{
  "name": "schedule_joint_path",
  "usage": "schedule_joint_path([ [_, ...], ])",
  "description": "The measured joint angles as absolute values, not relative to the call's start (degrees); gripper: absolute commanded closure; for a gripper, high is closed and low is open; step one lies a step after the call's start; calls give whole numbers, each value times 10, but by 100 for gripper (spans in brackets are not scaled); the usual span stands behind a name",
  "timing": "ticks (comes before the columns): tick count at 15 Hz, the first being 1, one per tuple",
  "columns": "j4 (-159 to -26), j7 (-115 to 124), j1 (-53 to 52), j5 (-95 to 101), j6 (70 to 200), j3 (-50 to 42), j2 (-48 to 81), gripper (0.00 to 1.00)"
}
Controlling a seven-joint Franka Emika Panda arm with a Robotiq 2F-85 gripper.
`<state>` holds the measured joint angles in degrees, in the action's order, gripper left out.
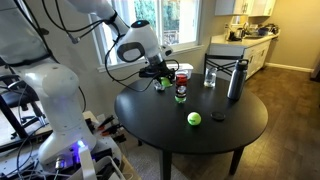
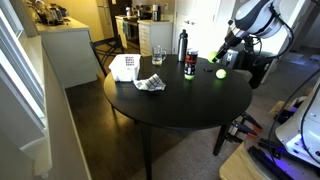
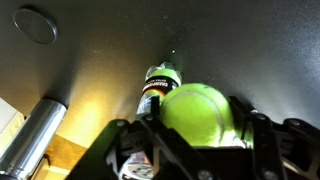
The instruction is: Put one tennis ball in the black container.
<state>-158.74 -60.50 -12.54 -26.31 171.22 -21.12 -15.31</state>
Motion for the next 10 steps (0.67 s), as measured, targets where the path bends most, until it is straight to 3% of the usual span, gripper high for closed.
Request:
schedule_joint_path([
  [10,-1539,-604,-126,-263,1718,-221,-151,58],
])
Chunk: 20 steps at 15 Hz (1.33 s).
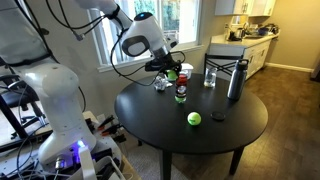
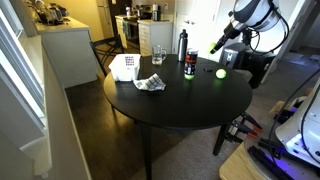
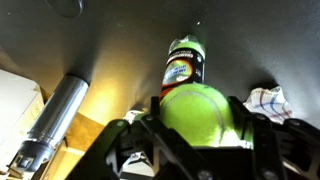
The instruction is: Put one tennis ball in the black container.
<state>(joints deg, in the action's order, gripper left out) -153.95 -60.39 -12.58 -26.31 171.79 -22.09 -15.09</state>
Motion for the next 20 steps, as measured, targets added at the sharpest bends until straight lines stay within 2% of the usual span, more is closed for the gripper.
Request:
schedule_joint_path([
  [6,-1474,-604,-154,-289,1725,-234,-131,58],
  [20,-1350,-604,-200,-410,1738,-234,29,58],
])
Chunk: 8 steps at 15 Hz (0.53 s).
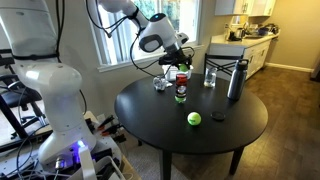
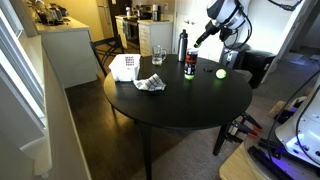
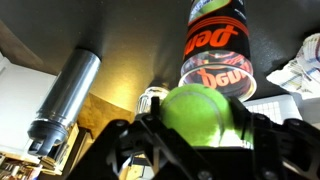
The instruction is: Put one tennis ball in the black container.
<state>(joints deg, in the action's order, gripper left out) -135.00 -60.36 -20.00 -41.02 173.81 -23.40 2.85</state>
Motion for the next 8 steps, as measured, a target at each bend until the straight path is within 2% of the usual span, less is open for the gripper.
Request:
schedule_joint_path([
  [8,-1331,-605,-200,-458,1738,-205,52,58],
])
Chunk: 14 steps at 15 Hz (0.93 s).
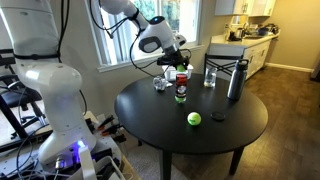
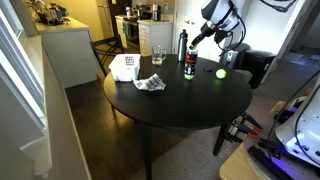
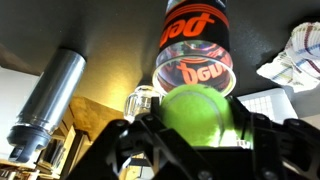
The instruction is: Put one tennis ball in the black container.
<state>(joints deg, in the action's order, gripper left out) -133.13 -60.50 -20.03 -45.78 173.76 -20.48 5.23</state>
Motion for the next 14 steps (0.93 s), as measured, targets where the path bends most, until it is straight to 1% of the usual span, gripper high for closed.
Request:
schedule_joint_path([
  [1,-1329,-605,-200,-461,1738,-203,55,58],
  [2,-1327,-605,-200,-463,1738,-202,57,19],
  [3,-1326,-605,-199,-465,1738,-202,60,7],
  [5,-1324,-605,-198,-468,1737,-201,63,1],
  [6,-1323,-605,-198,-468,1737,-201,64,0],
  [14,-1322,-605,-196,-468,1737,-201,64,0],
])
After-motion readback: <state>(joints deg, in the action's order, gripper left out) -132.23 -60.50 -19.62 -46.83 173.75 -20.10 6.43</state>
